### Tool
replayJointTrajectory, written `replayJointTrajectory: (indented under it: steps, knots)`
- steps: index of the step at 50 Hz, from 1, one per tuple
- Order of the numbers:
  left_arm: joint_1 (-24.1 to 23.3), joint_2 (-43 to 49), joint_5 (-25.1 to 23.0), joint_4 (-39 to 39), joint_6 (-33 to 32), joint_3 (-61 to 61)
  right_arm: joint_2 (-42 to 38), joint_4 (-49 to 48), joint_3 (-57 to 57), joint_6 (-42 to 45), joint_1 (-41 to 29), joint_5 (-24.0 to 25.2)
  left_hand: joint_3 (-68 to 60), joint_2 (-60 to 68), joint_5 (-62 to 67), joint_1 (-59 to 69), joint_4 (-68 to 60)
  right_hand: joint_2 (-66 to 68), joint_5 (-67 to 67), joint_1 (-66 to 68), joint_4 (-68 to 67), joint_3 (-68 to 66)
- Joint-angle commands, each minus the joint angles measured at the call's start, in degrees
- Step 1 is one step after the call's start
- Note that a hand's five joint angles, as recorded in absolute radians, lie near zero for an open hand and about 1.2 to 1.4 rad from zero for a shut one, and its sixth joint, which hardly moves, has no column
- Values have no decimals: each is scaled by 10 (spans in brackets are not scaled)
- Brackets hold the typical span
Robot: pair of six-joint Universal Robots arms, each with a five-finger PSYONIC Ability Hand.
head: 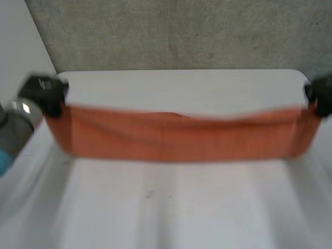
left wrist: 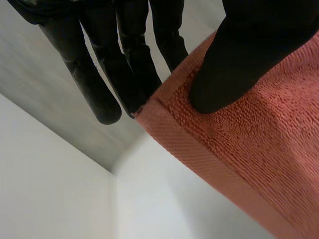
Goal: Fold the laundry
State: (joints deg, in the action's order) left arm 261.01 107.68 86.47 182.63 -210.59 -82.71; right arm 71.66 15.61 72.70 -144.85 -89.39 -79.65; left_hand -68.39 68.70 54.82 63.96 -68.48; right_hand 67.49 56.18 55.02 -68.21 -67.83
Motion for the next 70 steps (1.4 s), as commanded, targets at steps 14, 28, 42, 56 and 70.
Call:
replayJointTrajectory:
  steps: [14,28,42,56,70]
  knots:
    - [-15,-62,41,223,101,99,104,-195,-17,-173,-18,11,-116,113,152,160,-115,125,138,250,-118,-122]
    - [-3,-2,-3,325,145,-191,8,-215,174,-104,-18,60,-116,113,152,160,-115,125,138,250,-118,-122]
    - [28,-78,-3,130,103,-268,21,-41,205,41,-13,41,-116,113,152,160,-115,125,138,250,-118,-122]
    - [64,-180,-67,-162,-22,-275,98,166,248,260,69,24,-116,113,152,160,-115,125,138,250,-118,-122]
    - [28,-23,-60,80,-19,-171,-33,-23,159,96,18,16,-116,113,152,160,-115,125,138,250,-118,-122]
